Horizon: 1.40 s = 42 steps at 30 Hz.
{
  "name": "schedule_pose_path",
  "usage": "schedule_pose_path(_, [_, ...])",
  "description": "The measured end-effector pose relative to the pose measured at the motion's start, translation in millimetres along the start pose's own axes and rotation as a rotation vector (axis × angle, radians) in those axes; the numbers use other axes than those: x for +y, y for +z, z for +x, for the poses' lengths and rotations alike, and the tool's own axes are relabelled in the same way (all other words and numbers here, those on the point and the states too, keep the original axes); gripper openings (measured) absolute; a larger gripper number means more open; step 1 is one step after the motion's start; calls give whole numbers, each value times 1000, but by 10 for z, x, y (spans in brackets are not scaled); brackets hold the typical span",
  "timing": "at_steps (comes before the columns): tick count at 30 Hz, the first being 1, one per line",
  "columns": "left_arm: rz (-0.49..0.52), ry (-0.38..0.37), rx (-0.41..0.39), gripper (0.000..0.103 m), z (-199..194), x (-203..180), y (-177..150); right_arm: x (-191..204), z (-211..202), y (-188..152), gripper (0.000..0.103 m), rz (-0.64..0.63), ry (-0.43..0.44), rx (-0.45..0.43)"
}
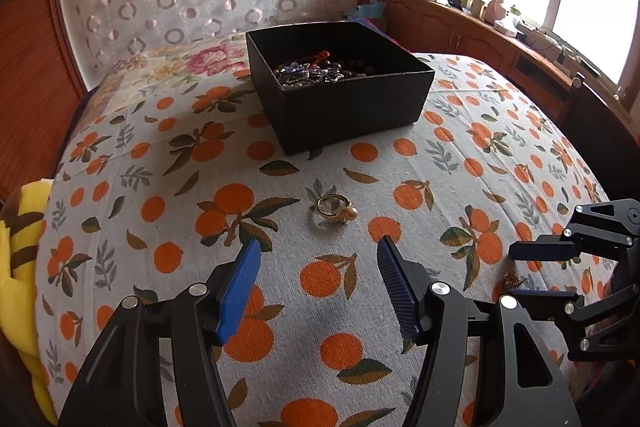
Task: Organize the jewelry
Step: 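Reach the left tool to the gold pearl ring while the right tool reaches the gold flower charm, then drop the gold ring into the box with the left tool while the right tool drops the charm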
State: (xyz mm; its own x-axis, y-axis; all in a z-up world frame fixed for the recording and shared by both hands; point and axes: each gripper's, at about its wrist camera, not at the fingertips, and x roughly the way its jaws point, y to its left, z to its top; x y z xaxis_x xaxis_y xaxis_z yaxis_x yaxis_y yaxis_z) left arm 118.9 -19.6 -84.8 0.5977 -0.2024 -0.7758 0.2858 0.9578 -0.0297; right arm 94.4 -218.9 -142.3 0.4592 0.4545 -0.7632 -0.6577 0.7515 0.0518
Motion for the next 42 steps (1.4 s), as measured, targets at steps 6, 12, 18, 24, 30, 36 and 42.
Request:
schedule_pose_path(6, [8,8,7,58,50,-19,55,-38,-23,-13,17,-14,-7,-6])
schedule_pose_path(12, [2,-2,17,58,153,-37,153,-181,-86,35,17,25,-28,-41])
schedule_pose_path(18, [14,6,19,58,241,-72,233,-338,-100,63,17,61,-52,-58])
schedule_pose_path(24, [35,22,12,44,271,-110,239,-437,-89,74,17,80,-57,-61])
schedule_pose_path(30, [28,25,2,22,251,-93,228,-462,-57,117,17,77,-48,-66])
schedule_pose_path(36, [7,27,-4,22,227,-74,207,-515,-9,257,17,60,-40,-79])
schedule_pose_path(42, [-14,30,-36,22,123,-34,289,-616,-14,522,17,39,-51,-119])
